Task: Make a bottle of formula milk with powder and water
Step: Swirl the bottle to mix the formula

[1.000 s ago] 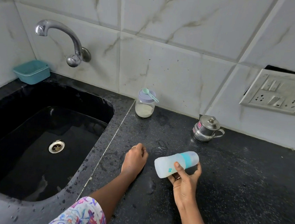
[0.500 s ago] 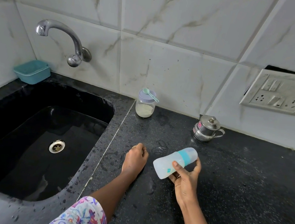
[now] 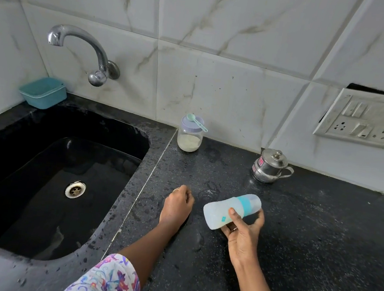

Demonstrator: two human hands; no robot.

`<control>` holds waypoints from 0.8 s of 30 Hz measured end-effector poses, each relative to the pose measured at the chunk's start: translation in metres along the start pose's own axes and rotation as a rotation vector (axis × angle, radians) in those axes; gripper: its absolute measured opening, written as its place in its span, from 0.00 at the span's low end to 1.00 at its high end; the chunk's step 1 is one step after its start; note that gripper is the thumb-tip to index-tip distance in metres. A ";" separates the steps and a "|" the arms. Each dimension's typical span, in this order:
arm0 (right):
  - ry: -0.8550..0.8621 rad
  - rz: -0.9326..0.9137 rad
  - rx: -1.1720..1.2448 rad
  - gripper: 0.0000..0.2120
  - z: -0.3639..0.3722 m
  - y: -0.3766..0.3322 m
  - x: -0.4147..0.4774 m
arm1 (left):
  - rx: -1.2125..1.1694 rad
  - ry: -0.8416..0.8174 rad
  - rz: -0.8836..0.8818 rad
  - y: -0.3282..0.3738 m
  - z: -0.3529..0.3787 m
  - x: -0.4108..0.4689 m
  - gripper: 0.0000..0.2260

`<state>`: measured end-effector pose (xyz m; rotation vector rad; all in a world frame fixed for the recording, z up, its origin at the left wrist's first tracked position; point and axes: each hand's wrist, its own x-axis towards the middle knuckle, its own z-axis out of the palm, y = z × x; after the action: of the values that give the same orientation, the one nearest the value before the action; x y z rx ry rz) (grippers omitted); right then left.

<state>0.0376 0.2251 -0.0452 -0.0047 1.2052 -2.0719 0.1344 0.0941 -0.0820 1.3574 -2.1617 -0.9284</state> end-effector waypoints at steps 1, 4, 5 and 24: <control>-0.006 -0.003 -0.006 0.37 0.000 -0.001 0.000 | -0.003 0.000 0.000 0.000 0.000 0.000 0.05; 0.026 -0.015 0.079 0.35 0.001 -0.003 0.002 | -0.002 -0.002 0.001 0.001 -0.001 0.000 0.05; 0.033 -0.013 0.103 0.35 0.001 -0.002 0.003 | -0.001 -0.003 0.002 0.001 -0.001 0.000 0.05; -0.007 0.008 0.098 0.34 0.009 0.001 -0.003 | -0.009 -0.006 -0.012 0.001 -0.001 0.000 0.05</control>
<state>0.0429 0.2200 -0.0401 0.0392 1.0964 -2.1206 0.1344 0.0943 -0.0808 1.3660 -2.1536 -0.9470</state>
